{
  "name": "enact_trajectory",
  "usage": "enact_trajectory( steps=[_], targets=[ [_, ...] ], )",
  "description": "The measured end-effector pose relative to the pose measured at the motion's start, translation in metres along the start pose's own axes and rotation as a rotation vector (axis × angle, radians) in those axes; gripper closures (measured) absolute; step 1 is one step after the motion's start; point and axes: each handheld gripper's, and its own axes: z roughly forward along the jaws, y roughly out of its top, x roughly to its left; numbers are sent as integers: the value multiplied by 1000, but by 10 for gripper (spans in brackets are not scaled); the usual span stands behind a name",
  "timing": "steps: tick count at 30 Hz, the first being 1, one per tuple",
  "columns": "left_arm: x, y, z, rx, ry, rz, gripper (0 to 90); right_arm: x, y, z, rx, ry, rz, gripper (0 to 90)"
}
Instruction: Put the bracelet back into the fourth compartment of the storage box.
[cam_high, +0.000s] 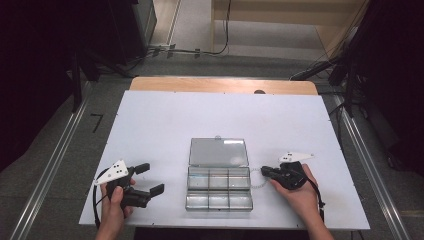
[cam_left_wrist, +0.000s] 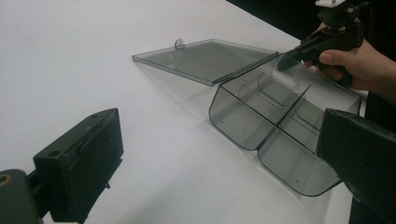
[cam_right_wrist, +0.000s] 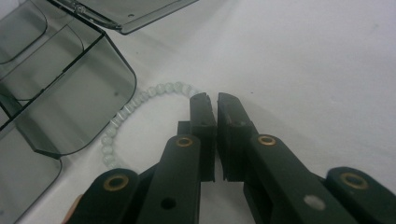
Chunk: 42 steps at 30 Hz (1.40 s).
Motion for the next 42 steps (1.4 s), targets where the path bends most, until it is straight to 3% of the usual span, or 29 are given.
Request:
enact_trajectory(
  steps=[11, 22, 42],
  targets=[
    [3, 0, -3, -11, 5, -7, 3, -1, 1, -1, -23, 40, 19, 856],
    [2, 0, -4, -16, 7, 2, 3, -3, 4, -15, -93, 90, 59, 856],
    [1, 1, -5, -26, 8, 8, 3, 2, 14, -50, -217, 93, 60, 856]
  ],
)
